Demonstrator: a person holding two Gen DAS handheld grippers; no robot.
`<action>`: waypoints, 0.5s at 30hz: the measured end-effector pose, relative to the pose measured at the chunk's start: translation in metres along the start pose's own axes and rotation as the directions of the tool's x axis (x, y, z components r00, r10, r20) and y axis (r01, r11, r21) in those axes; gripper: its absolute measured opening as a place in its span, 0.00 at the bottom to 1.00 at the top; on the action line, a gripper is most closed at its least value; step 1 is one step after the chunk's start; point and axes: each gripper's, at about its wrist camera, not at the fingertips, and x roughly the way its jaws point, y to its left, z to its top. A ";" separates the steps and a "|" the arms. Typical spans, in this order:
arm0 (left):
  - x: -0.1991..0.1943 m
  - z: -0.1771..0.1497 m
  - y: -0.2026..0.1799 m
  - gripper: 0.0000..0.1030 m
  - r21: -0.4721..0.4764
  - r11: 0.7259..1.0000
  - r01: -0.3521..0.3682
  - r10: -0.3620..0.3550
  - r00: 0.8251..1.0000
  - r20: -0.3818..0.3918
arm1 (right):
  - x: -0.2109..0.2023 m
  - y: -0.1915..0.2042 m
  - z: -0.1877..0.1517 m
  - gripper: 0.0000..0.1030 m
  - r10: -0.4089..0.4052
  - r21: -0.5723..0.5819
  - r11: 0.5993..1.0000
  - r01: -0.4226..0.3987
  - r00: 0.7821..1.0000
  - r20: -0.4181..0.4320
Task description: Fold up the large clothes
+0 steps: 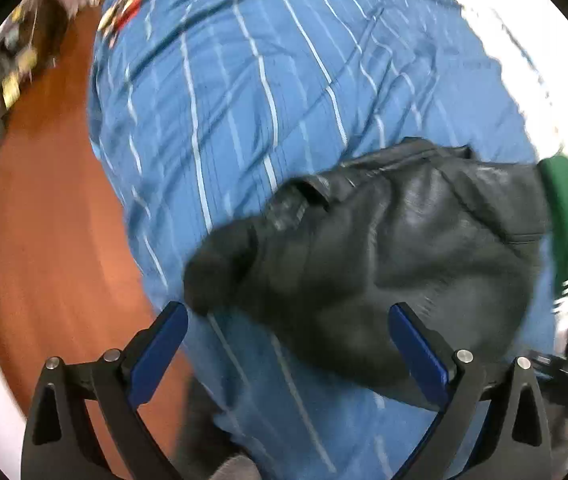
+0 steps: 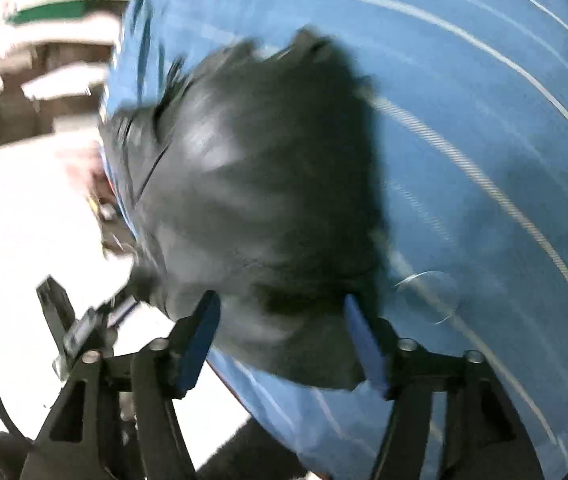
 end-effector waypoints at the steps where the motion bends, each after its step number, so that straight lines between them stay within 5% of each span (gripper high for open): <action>1: 0.001 -0.006 0.003 1.00 -0.025 0.999 0.030 -0.031 1.000 -0.005 | 0.005 -0.014 0.006 0.66 0.053 0.028 0.998 -0.053 0.999 -0.001; 3: 0.012 -0.015 0.012 1.00 -0.076 0.993 0.085 -0.087 0.996 -0.029 | 0.020 -0.031 0.016 0.66 0.204 0.041 0.978 -0.203 0.979 -0.015; 6: 0.031 -0.023 0.021 1.00 -0.164 0.974 0.157 -0.164 0.986 -0.033 | 0.038 -0.031 0.032 0.69 0.303 -0.012 0.953 -0.304 0.952 -0.039; 11: 0.040 -0.021 0.030 0.98 -0.227 0.943 0.243 -0.242 0.970 0.031 | 0.042 -0.029 0.045 0.70 0.360 -0.048 0.932 -0.361 0.933 -0.025; 13: 0.039 -0.018 0.038 0.98 -0.235 0.944 0.233 -0.225 0.972 0.061 | 0.041 -0.029 0.041 0.70 0.371 -0.050 0.927 -0.371 0.929 -0.022; 15: 0.038 -0.011 0.040 0.87 -0.243 0.946 0.215 -0.198 0.976 0.092 | 0.031 -0.027 0.037 0.70 0.363 -0.067 0.929 -0.364 0.931 -0.031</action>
